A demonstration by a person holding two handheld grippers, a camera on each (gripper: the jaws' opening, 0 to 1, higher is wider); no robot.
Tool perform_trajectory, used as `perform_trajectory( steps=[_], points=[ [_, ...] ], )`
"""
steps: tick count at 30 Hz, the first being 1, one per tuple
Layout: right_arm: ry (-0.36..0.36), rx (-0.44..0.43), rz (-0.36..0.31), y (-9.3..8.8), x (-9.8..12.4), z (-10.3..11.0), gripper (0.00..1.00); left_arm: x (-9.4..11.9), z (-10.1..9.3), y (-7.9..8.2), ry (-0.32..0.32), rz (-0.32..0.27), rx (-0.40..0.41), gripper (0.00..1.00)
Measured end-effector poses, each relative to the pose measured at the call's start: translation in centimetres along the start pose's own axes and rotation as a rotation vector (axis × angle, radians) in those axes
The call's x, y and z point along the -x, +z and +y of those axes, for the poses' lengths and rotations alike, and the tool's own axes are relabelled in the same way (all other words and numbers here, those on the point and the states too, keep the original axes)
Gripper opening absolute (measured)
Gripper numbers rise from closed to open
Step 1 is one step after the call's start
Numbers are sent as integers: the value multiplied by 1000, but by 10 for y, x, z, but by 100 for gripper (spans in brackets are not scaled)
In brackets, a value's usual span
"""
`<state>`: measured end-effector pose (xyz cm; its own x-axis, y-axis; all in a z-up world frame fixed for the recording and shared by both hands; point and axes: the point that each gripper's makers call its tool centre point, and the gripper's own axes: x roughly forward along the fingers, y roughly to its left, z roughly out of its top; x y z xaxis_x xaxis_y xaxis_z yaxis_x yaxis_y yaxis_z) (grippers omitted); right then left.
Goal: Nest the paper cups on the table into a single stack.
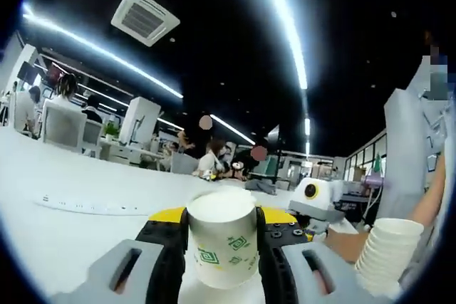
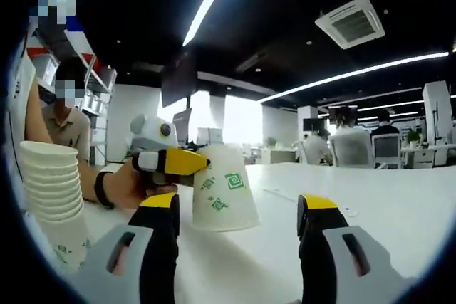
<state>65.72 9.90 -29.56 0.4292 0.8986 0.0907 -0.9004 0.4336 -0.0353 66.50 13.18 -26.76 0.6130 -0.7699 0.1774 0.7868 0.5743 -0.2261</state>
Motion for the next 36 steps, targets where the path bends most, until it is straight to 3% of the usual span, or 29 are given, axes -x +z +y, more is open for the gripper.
perform_trajectory(
  steps=[4, 8, 14, 22, 28, 36],
  points=[
    [51, 21, 44, -9, -2, 8, 66, 1, -15, 10, -80, -59, 28, 41],
    [95, -2, 10, -2, -2, 17, 65, 5, -25, 21, -161, -117, 89, 41],
    [159, -2, -19, 4, -3, 34, 58, 6, -30, 22, -223, -134, 149, 40],
    [166, 13, -14, 4, -2, 34, 56, 7, -34, 23, -234, -142, 133, 41],
    [153, 8, -25, 7, -1, 30, 56, 6, -24, 25, -189, -153, 95, 53],
    [147, 23, -20, 6, -1, 28, 52, 5, -17, 21, -162, -141, 88, 53]
  ],
)
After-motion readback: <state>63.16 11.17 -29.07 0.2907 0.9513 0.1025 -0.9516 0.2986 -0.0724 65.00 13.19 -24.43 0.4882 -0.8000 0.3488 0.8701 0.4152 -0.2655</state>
